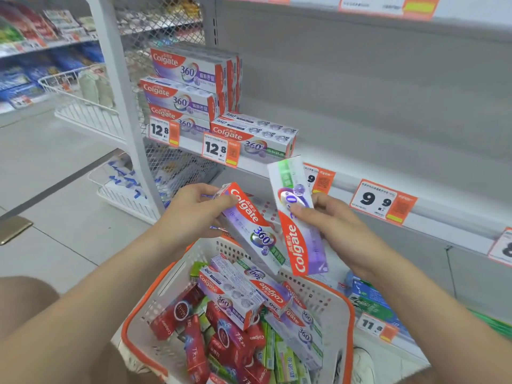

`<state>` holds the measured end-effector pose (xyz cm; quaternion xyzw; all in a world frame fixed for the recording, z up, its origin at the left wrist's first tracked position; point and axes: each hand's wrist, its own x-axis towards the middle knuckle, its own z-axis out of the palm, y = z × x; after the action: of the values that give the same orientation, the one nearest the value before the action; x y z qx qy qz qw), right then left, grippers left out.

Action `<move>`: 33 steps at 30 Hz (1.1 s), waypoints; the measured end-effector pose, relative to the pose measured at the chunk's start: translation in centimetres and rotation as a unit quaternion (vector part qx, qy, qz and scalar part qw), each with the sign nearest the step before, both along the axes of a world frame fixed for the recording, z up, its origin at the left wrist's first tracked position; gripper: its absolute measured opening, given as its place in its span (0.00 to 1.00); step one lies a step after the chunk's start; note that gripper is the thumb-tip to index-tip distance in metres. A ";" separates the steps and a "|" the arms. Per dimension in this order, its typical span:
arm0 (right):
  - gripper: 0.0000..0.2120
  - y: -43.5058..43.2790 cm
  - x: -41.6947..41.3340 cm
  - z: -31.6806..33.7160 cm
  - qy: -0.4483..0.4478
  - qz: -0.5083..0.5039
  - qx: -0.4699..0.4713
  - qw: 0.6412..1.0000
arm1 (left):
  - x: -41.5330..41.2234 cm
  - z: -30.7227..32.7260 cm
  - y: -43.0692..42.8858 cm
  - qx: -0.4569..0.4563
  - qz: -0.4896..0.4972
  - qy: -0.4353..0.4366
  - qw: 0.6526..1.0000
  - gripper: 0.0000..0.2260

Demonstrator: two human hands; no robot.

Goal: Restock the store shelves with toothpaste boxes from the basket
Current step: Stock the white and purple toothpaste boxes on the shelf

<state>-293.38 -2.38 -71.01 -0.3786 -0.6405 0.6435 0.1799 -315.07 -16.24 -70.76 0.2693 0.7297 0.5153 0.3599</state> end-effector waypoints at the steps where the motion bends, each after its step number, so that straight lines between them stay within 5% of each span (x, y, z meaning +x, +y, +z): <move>1: 0.18 0.1 -0.2 0.0 0.026 -0.019 0.009 0.999 | 0.0 0.0 0.0 0.001 0.002 -0.003 1.000 0.13; 4: 0.20 0.2 -0.6 0.2 0.162 -0.101 -0.032 0.981 | 0.2 0.2 0.1 0.005 0.007 -0.024 1.000 0.12; 7: 0.41 0.2 -0.6 0.5 0.290 -0.121 -0.077 0.946 | 0.3 0.1 0.3 0.002 0.015 -0.059 0.998 0.15; 9: 0.42 -0.4 -0.7 0.5 0.310 -0.117 -0.083 0.940 | 0.5 0.0 0.3 0.001 0.016 -0.089 0.996 0.16; 15: 0.34 -0.6 -1.1 -0.6 0.218 -0.213 -0.012 0.952 | 0.6 0.4 0.3 0.039 0.008 -0.175 0.984 0.10; 21: 0.31 -0.1 -0.5 0.6 0.116 -0.135 0.045 0.983 | 0.5 1.3 0.0 0.097 0.018 -0.223 0.970 0.14; 27: 0.40 -1.1 -0.9 0.8 0.125 -0.105 -0.061 0.985 | 0.5 3.0 -0.1 0.154 0.036 -0.221 0.962 0.08; 33: 0.38 -0.8 -1.6 3.5 0.152 -0.111 -0.010 0.982 | 0.3 5.0 0.6 0.194 -0.039 -0.145 0.969 0.26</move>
<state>-294.97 -3.22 -67.52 -0.3468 -0.5532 0.6757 0.3423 -314.82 -15.67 -65.79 0.2847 0.5447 0.6658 0.4231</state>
